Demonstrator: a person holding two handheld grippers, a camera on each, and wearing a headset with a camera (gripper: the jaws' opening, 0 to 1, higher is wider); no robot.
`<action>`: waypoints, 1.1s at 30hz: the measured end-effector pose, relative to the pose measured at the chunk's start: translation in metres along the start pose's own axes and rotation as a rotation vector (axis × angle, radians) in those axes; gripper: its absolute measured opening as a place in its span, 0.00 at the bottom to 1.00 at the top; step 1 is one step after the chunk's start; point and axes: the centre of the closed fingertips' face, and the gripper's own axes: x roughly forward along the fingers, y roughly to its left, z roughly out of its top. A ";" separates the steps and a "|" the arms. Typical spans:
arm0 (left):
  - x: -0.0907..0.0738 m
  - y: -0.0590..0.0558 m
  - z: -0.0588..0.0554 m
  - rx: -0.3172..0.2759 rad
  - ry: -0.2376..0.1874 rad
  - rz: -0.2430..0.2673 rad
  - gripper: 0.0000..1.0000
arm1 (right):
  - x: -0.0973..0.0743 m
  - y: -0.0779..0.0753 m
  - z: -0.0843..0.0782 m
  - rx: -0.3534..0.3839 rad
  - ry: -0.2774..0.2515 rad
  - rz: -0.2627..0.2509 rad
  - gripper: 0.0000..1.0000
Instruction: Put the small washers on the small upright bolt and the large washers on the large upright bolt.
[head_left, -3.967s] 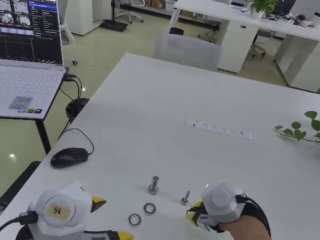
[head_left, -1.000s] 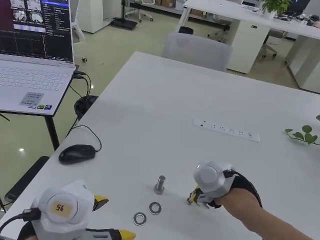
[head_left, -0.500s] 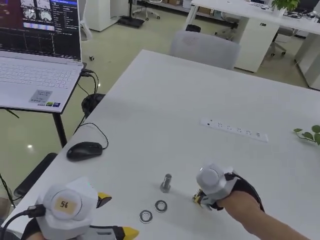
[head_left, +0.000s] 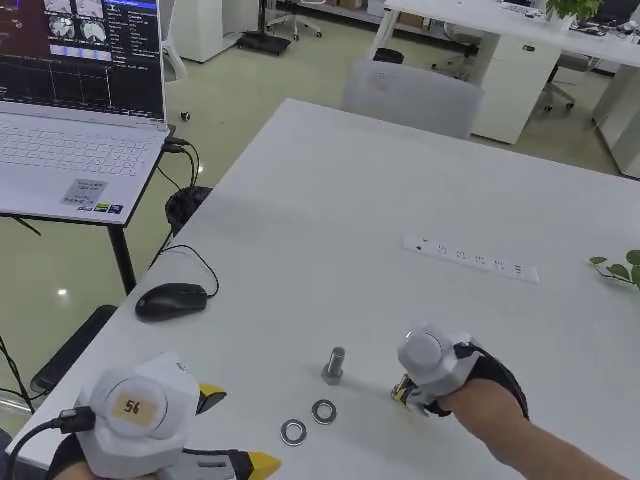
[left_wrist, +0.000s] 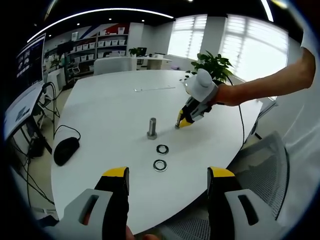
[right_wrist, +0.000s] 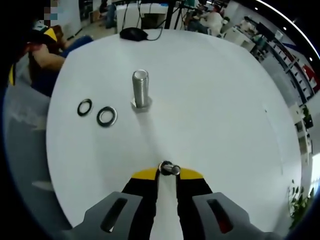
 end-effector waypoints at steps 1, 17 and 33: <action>0.000 0.000 0.000 0.000 0.000 0.000 0.63 | -0.001 0.000 0.001 0.009 -0.006 0.004 0.15; 0.003 -0.005 0.003 0.008 -0.010 -0.012 0.62 | -0.042 -0.004 -0.001 0.108 -0.126 -0.023 0.21; 0.004 -0.012 0.008 0.030 -0.020 -0.030 0.62 | -0.049 0.044 -0.004 0.203 -0.226 0.044 0.25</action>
